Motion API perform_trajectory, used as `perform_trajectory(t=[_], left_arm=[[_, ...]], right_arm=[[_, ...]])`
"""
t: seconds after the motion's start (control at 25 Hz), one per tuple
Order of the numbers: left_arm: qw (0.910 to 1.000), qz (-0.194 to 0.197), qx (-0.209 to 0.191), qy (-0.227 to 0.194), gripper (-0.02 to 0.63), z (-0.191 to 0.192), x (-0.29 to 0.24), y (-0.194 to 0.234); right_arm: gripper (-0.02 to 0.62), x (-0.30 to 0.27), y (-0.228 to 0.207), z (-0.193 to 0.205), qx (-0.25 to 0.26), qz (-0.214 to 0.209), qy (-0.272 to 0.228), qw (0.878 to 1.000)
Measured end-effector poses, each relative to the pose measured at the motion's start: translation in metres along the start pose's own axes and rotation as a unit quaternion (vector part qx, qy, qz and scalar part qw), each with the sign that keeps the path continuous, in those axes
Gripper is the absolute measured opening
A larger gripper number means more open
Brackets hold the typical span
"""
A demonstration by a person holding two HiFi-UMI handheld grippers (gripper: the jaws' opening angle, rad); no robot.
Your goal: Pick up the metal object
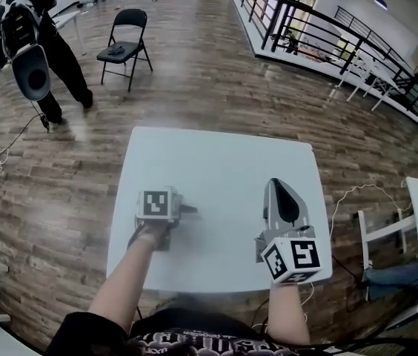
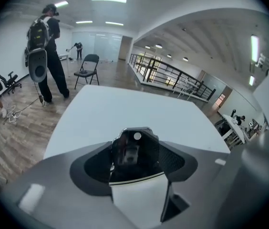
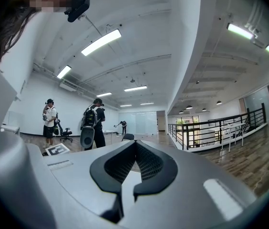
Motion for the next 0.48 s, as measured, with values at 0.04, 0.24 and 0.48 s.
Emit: perform_trajectory(t=[0.04,0.24,0.48], left_arm=[[0.9997,-0.018,-0.005,-0.017,0.293,-0.005,0.011,0.009],[0.9912,0.024,0.008,-0.130,0.293,-0.033,0.070,0.013],[0.9701,0.029,-0.018,-0.240,0.293,-0.061,0.153,0.008]], right_arm=[[0.011,0.000,-0.001,0.000,0.000,0.000,0.000,1.000],[0.011,0.001,0.000,0.001,0.000,0.002,0.000,1.000],[0.011,0.001,0.000,-0.002,0.002,0.000,-0.003,1.000]])
Point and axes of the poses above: the fingertips, and each gripper's own axes: x backward along the fingers, y to its left, z out of its underside, the point moved 5 cm from there along x, backward along the fingers, and after that the axes turned 12 degrees about -z, right-handed, at the moved point
